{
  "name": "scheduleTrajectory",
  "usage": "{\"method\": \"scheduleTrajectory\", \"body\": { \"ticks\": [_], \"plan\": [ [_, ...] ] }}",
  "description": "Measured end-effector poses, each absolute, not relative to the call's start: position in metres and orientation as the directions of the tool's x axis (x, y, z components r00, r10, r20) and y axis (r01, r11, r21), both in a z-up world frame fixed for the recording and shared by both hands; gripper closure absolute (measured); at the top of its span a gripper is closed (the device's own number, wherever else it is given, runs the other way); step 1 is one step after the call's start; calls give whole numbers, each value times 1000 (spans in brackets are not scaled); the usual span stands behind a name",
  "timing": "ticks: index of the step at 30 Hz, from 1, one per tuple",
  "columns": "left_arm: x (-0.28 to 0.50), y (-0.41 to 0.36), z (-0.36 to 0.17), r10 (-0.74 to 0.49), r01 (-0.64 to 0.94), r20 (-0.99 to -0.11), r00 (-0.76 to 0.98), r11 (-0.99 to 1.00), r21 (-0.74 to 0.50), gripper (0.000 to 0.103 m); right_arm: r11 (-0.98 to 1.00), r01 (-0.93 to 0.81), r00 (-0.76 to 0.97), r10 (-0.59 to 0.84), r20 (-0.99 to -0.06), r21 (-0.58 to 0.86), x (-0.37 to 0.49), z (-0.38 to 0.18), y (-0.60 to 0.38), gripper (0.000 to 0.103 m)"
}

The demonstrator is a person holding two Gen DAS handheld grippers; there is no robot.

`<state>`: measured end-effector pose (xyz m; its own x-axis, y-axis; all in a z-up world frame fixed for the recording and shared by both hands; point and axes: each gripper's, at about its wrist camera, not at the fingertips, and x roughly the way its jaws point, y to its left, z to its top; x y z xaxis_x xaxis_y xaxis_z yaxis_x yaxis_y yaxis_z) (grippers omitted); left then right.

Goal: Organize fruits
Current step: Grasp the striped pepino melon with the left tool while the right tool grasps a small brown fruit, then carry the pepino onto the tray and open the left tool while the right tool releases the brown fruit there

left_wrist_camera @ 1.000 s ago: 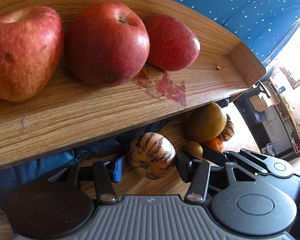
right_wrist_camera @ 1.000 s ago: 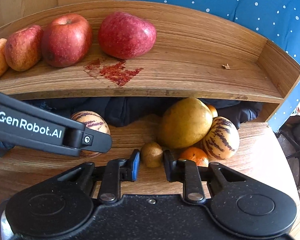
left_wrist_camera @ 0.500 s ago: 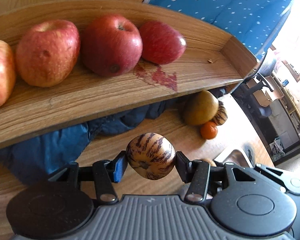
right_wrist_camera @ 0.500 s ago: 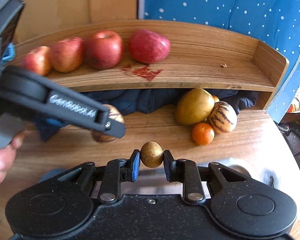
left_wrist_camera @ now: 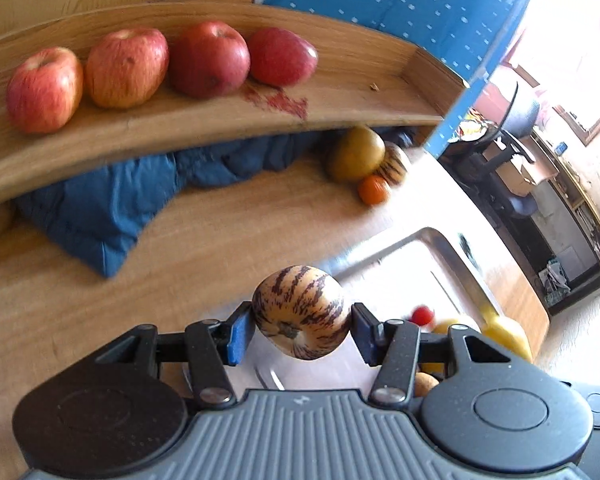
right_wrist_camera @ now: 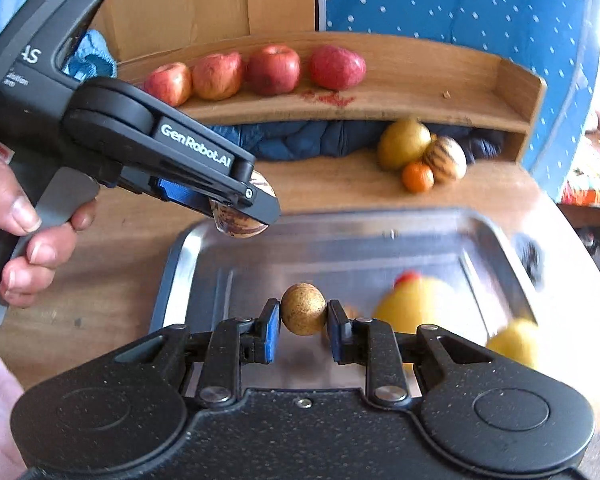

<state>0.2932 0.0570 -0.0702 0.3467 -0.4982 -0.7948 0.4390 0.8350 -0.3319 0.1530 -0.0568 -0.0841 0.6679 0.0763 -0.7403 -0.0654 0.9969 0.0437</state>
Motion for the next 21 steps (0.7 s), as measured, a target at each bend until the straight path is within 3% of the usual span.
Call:
{"method": "scheduleTrajectory", "body": {
  "ticks": [10, 21],
  "plan": [
    [233, 49, -81, -491, 470, -834, 253, 816, -337, 47, 999, -36, 631, 47, -774, 32, 115, -98, -60, 77],
    [217, 37, -90, -443, 474, -873, 205, 825, -307, 47, 999, -49, 623, 42, -781, 15, 106, -104, -68, 76]
  ]
}}
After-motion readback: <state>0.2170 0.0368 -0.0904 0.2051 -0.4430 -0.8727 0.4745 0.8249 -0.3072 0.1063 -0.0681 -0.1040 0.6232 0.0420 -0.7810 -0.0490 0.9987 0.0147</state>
